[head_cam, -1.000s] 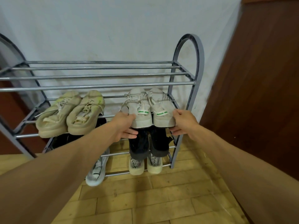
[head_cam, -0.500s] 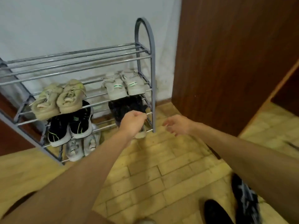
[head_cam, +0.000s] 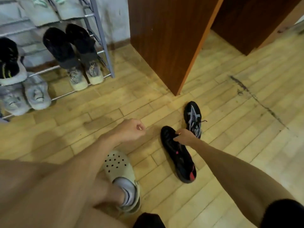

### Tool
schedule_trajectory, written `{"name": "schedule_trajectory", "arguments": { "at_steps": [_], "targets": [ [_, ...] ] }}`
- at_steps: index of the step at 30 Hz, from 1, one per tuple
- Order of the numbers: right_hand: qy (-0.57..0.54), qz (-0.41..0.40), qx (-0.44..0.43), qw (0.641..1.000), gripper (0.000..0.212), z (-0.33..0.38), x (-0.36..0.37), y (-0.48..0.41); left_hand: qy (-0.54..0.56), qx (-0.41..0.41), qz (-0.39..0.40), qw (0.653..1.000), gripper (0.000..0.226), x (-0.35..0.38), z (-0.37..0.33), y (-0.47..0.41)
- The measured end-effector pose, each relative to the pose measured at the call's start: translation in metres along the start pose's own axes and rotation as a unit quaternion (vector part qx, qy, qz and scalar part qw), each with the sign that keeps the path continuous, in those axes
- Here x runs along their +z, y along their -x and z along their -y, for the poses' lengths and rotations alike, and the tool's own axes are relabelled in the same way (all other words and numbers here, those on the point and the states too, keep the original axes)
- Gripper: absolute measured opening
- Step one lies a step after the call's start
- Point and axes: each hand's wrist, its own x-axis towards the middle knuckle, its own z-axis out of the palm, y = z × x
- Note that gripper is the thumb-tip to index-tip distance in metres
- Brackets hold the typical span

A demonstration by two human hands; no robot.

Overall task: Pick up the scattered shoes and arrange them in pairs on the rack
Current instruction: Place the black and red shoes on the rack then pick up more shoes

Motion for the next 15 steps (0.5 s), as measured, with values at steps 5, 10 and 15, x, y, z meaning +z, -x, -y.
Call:
{"name": "schedule_trajectory", "arguments": {
  "at_steps": [5,10,15],
  "targets": [
    [0.03,0.027,0.139,0.989,0.07,-0.067,0.055,0.007,-0.108,0.019,0.048,0.993,0.031,0.003,0.002,-0.001],
    [-0.019,-0.015,0.178,0.984,0.08,-0.087,0.083,0.006,-0.106,0.02,0.052,0.993,0.031,0.003,-0.009,-0.011],
    [-0.095,0.065,0.216,0.97,0.059,-0.084,0.07,0.008,-0.081,0.051,0.053,0.994,0.032,0.007,-0.022,-0.012]
  ]
}}
